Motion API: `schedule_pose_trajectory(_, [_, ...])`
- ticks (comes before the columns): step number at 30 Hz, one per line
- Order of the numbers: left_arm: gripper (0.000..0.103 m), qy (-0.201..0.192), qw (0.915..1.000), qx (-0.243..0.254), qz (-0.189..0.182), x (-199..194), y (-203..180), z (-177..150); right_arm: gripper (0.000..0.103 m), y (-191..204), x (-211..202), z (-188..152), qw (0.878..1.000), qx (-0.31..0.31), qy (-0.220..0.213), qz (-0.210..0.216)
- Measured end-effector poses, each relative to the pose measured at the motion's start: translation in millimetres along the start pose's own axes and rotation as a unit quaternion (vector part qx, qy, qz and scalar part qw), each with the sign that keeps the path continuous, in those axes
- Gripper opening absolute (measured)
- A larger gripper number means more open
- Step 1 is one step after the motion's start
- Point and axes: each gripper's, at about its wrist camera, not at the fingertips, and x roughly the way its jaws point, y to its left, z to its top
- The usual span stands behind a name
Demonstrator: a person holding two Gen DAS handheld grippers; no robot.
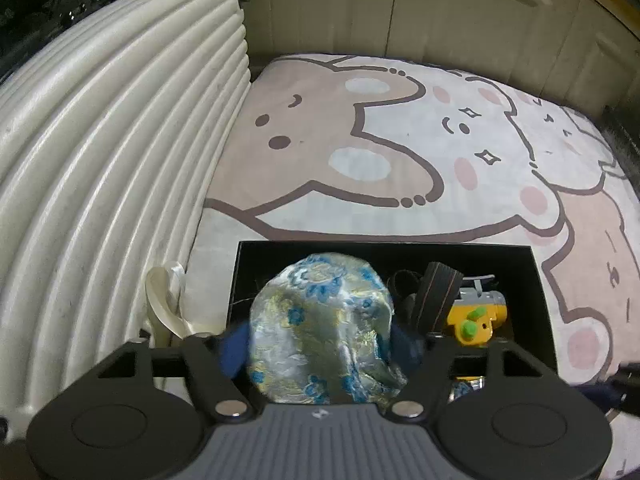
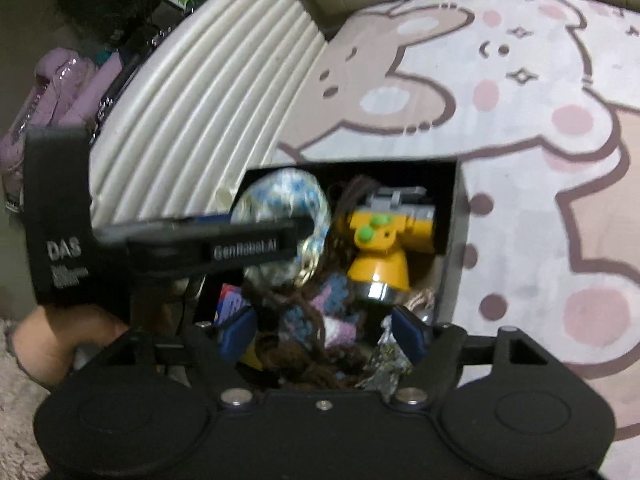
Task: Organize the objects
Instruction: 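Lower the pouch and hair ties into the black box and open both tools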
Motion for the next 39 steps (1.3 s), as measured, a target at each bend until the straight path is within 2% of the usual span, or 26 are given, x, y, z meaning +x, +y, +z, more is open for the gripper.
schedule_pose_trajectory(1, [0.079,-0.003,1.0,-0.004,-0.004,-2.2,1.4,0.0,0.062,0.6,-2.9,1.6,1.0,-0.005,-0.005,-0.002])
schedule_pose_trajectory(2, [0.079,-0.008,0.9999,-0.008,-0.008,-4.9,2.7,1.0,0.048,1.2,-4.2,4.1,1.0,-0.01,-0.009,0.002])
schedule_pose_trajectory(5, [0.079,-0.029,0.999,-0.028,-0.019,-16.9,9.1,4.1,0.028,6.5,-6.0,6.4,0.999,-0.027,-0.005,0.036])
schedule_pose_trajectory(7, [0.077,-0.046,0.9976,-0.042,-0.029,-25.6,13.6,6.8,0.022,16.4,-5.5,4.0,0.997,-0.059,0.006,0.046])
schedule_pose_trajectory(8, [0.073,-0.052,0.9968,-0.05,-0.034,-28.8,15.2,8.1,0.019,23.1,-3.5,1.7,0.996,-0.083,0.015,0.04])
schedule_pose_trajectory(10, [0.063,-0.059,0.9956,-0.058,-0.043,-33.3,17.0,10.4,0.018,33.6,3.3,-4.5,0.992,-0.126,0.029,0.009])
schedule_pose_trajectory(13, [0.051,-0.048,0.9961,-0.054,-0.051,-29.5,14.5,10.3,0.018,39.1,15.5,-12.8,0.983,-0.176,0.034,-0.039])
schedule_pose_trajectory(17, [0.044,-0.021,0.998,-0.038,-0.046,-15.1,9.4,7.4,0.018,37.2,32.9,-20.7,0.974,-0.2,0.069,-0.083])
schedule_pose_trajectory(20, [0.042,-0.006,0.9989,-0.034,-0.033,-6.2,11.0,4.6,0.017,34.2,35.7,-19.4,0.975,-0.192,0.071,-0.084])
schedule_pose_trajectory(30, [0.042,0.01,0.9994,-0.018,-0.03,11.2,10.7,0.4,0.015,31.6,40.3,-18.7,0.975,-0.19,0.076,-0.089])
schedule_pose_trajectory(36, [0.042,0.001,0.9996,-0.014,-0.025,7.5,8.8,-0.2,0.025,18.4,24.6,-5.4,0.985,-0.146,0.075,-0.052])
schedule_pose_trajectory(39, [0.051,-0.002,0.9994,-0.022,-0.028,-0.4,9.3,1.0,0.028,15.8,9.9,1.9,0.988,-0.136,0.051,-0.047])
